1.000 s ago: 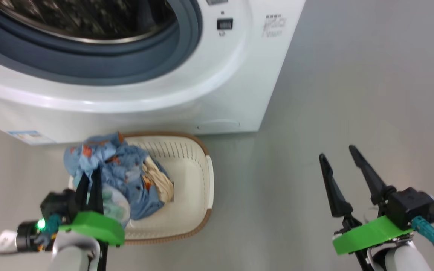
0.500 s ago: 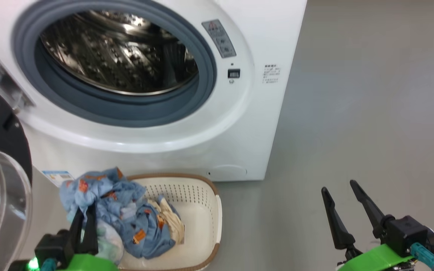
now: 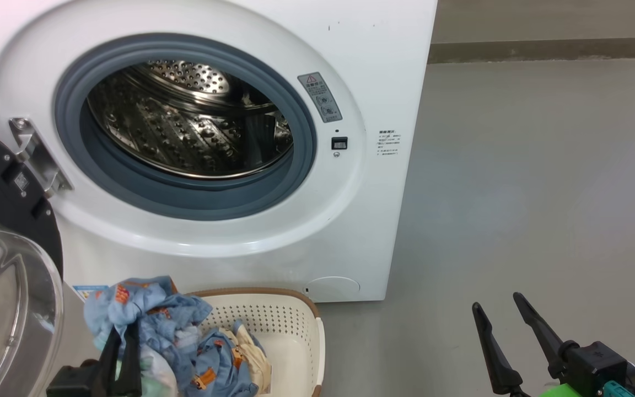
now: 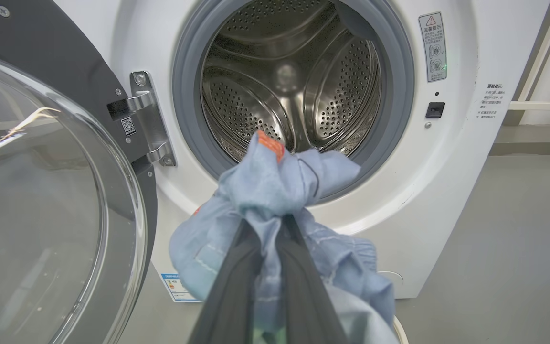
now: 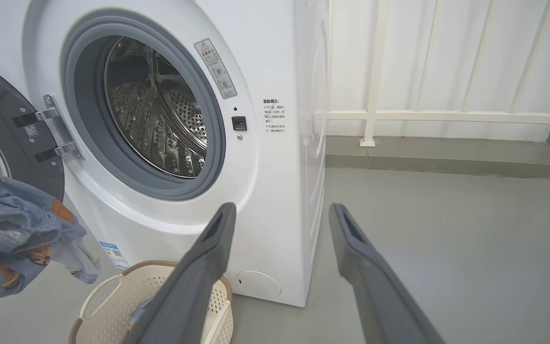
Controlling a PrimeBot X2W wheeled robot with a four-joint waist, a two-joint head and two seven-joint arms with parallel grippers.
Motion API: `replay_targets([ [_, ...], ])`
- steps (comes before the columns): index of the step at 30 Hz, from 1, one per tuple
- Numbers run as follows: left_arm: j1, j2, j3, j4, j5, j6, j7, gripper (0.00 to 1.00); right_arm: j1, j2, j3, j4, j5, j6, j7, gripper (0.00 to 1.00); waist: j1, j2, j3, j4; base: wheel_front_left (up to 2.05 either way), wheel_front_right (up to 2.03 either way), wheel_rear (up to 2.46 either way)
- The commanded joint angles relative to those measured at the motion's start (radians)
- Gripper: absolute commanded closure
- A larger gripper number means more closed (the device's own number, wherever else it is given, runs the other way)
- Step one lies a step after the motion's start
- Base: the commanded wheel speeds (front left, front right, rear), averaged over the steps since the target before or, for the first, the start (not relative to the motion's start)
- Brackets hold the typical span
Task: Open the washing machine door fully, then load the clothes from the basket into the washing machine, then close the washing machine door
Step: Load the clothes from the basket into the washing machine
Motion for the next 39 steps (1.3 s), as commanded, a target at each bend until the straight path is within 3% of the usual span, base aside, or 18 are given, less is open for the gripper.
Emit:
replay_targets([
  [1, -0.015, 0.019, 0.034, -0.038, 0.002, 0.013, 0.004, 1.0, -0.01, -0.003, 0.027, -0.031, 0.021, 0.002, 0.004, 0.0, 0.0, 0.0, -0.005, -0.002, 0.0, 0.0, 0.0],
  [28, -0.018, 0.025, 0.019, -0.045, -0.017, 0.025, 0.015, 1.0, -0.013, -0.003, 0.038, -0.031, 0.027, 0.002, 0.0, 0.0, 0.0, 0.0, -0.001, -0.009, 0.0, 0.0, 0.0],
  [39, -0.142, -0.001, -0.003, 0.043, -0.044, -0.006, 0.006, 1.0, -0.062, -0.003, 0.052, -0.055, 0.018, 0.002, 0.0, 0.0, 0.0, 0.0, 0.114, -0.031, 0.0, 0.0, 0.0],
])
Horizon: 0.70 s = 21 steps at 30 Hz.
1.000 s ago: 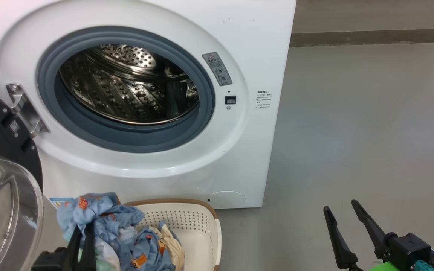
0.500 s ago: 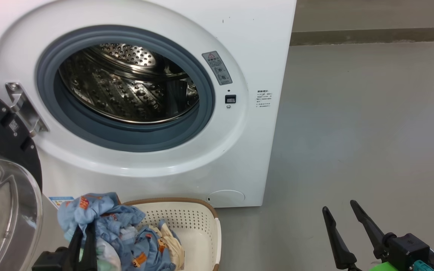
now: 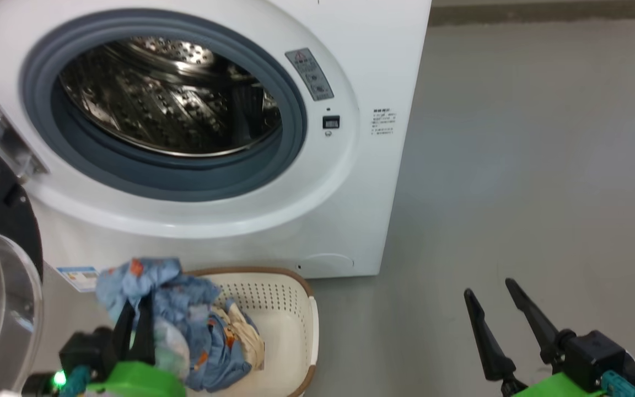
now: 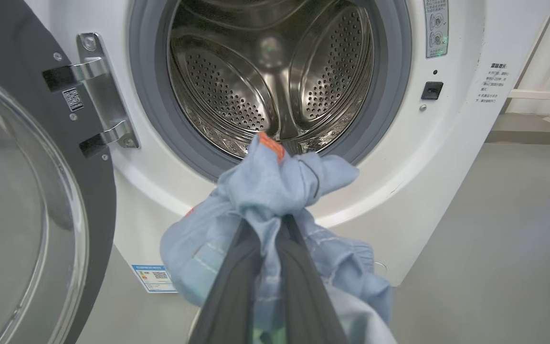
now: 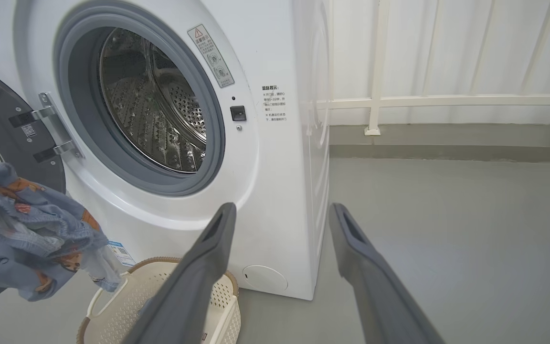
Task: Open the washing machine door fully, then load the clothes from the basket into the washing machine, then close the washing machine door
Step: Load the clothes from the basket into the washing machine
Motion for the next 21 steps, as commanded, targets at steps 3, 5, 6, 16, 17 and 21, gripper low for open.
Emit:
replay_targets([
  [3, -0.123, 0.001, 0.034, 0.024, -0.019, -0.02, -0.021, 1.0, -0.074, -0.004, 0.032, -0.043, -0.015, 0.002, -0.002, 0.0, 0.0, 0.0, 0.1, -0.022, 0.0, 0.0, 0.0],
  [5, -0.174, -0.004, 0.039, 0.061, -0.029, -0.028, -0.027, 1.0, -0.091, -0.004, 0.032, -0.048, -0.017, 0.002, -0.005, 0.0, 0.0, 0.0, 0.137, -0.029, 0.0, 0.0, 0.0],
  [6, -0.204, -0.007, 0.044, 0.08, -0.036, -0.033, -0.03, 1.0, -0.1, -0.004, 0.032, -0.05, -0.018, 0.002, -0.006, 0.0, 0.0, 0.0, 0.156, -0.033, 0.0, 0.0, 0.0],
  [16, -0.572, 0.013, 0.075, 0.324, -0.101, -0.112, 0.021, 1.0, -0.205, -0.004, 0.05, -0.051, -0.014, 0.002, -0.045, 0.0, 0.0, 0.0, 0.363, -0.078, 0.0, 0.0, 0.0],
  [17, -0.612, 0.019, 0.078, 0.351, -0.107, -0.12, 0.035, 1.0, -0.216, -0.004, 0.054, -0.048, -0.013, 0.002, -0.051, 0.0, 0.0, 0.0, 0.383, -0.085, 0.0, 0.0, 0.0],
  [21, -0.767, 0.038, 0.096, 0.442, -0.148, -0.157, 0.1, 1.0, -0.257, -0.004, 0.059, -0.031, 0.006, 0.002, -0.074, 0.0, 0.0, 0.0, 0.459, -0.109, 0.0, 0.0, 0.0],
])
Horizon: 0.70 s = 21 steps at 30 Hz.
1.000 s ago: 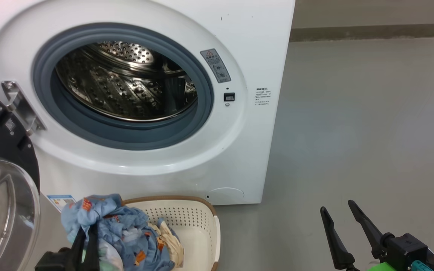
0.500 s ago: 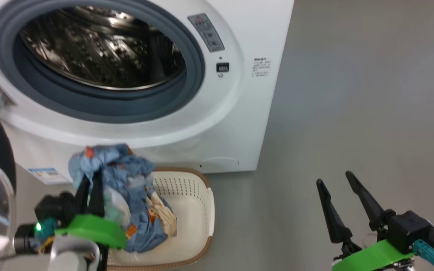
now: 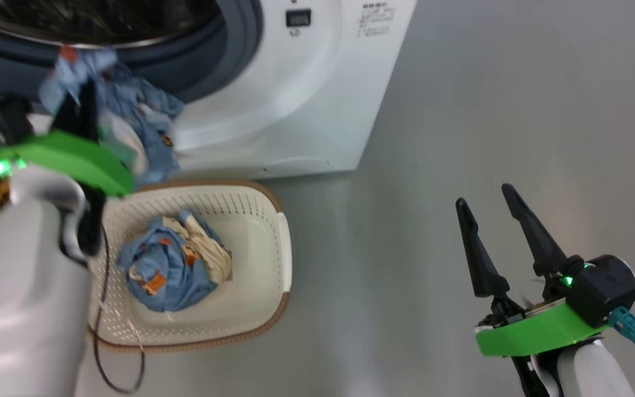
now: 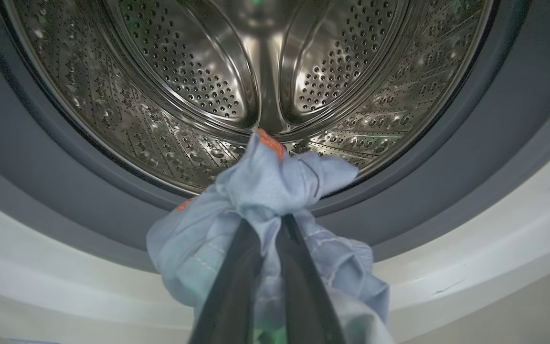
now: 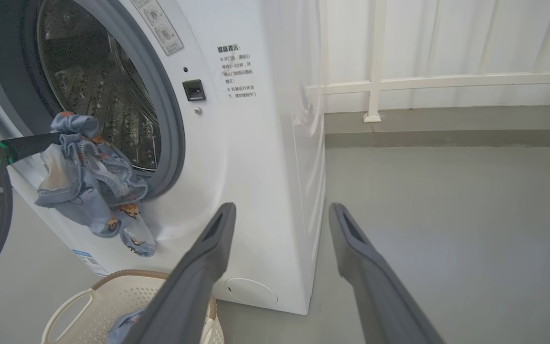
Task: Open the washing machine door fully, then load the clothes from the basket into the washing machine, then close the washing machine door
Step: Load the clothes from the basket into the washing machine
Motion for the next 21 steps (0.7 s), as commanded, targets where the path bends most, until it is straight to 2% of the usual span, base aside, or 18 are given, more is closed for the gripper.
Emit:
replay_targets([
  [1, -0.038, 0.045, 0.032, -0.013, -0.009, -0.009, 0.006, 1.0, -0.015, -0.002, 0.026, -0.018, 0.003, 0.002, -0.009, 0.0, 0.0, 0.0, 0.112, -0.049, 0.0, 0.0, 0.0],
  [7, -0.238, 0.096, 0.035, 0.102, -0.024, -0.042, 0.096, 1.0, -0.06, -0.002, 0.044, 0.019, 0.025, 0.002, -0.039, 0.0, 0.0, 0.0, 0.192, -0.088, 0.0, 0.0, 0.0],
  [15, -0.46, 0.18, 0.027, 0.2, -0.016, -0.058, 0.204, 1.0, -0.114, -0.002, 0.084, 0.056, 0.049, 0.002, -0.06, 0.0, 0.0, 0.0, 0.259, -0.138, 0.0, 0.0, 0.0],
  [21, -0.57, 0.247, 0.026, 0.228, 0.02, -0.029, 0.183, 1.0, -0.136, -0.002, 0.111, 0.07, 0.066, 0.002, -0.063, 0.0, 0.0, 0.0, 0.285, -0.171, 0.0, 0.0, 0.0],
])
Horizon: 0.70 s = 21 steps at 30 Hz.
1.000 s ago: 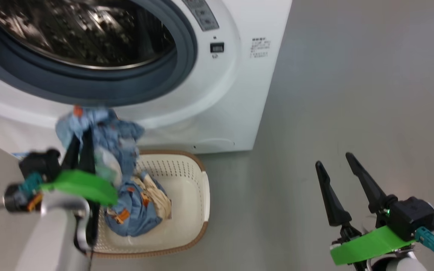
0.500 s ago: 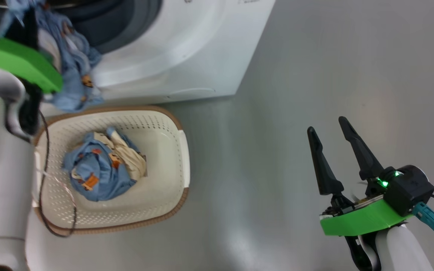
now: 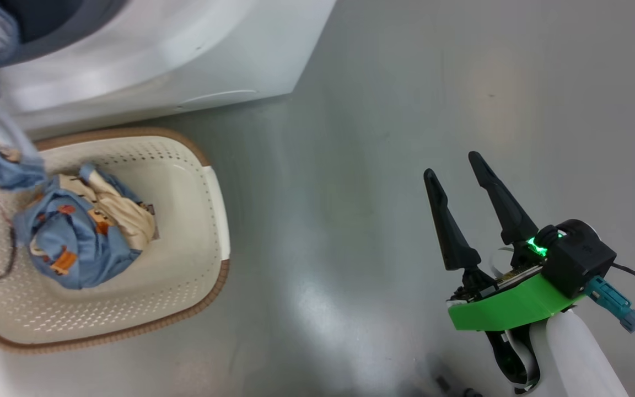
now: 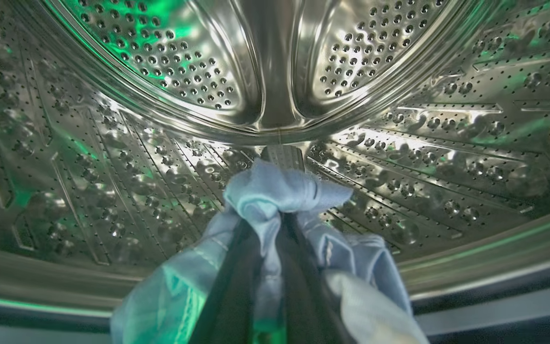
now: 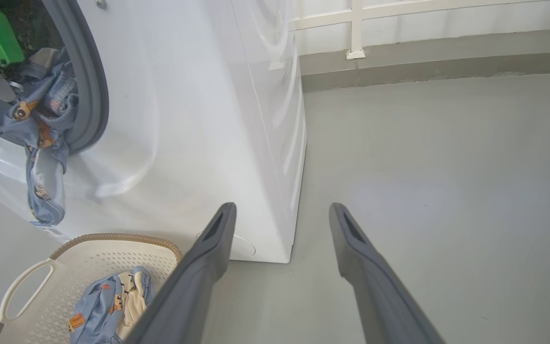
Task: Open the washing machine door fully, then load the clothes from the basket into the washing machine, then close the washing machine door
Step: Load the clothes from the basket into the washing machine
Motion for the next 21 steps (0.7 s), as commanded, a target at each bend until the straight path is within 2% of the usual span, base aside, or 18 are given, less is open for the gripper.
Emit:
replay_targets([
  [1, -0.048, 0.072, 0.016, -0.027, 0.02, 0.019, -0.027, 1.0, 0.002, 0.001, 0.03, -0.019, 0.011, 0.002, -0.012, 0.0, 0.0, 0.0, 0.024, -0.028, 0.0, 0.0, 0.0],
  [7, -0.125, 0.12, 0.018, -0.033, 0.053, 0.04, -0.123, 1.0, -0.008, 0.001, 0.048, -0.023, 0.025, 0.002, -0.012, 0.0, 0.0, 0.0, 0.048, -0.055, 0.0, 0.0, 0.0],
  [15, -0.23, 0.164, 0.006, -0.045, 0.108, 0.061, -0.305, 1.0, -0.021, 0.001, 0.06, -0.024, 0.039, 0.002, -0.012, 0.0, 0.0, 0.0, 0.074, -0.078, 0.0, 0.0, 0.0],
  [21, -0.258, 0.15, -0.012, 0.017, 0.11, 0.065, -0.29, 1.0, -0.03, 0.001, 0.057, -0.025, 0.041, 0.002, -0.012, 0.0, 0.0, 0.0, 0.089, -0.07, 0.0, 0.0, 0.0],
])
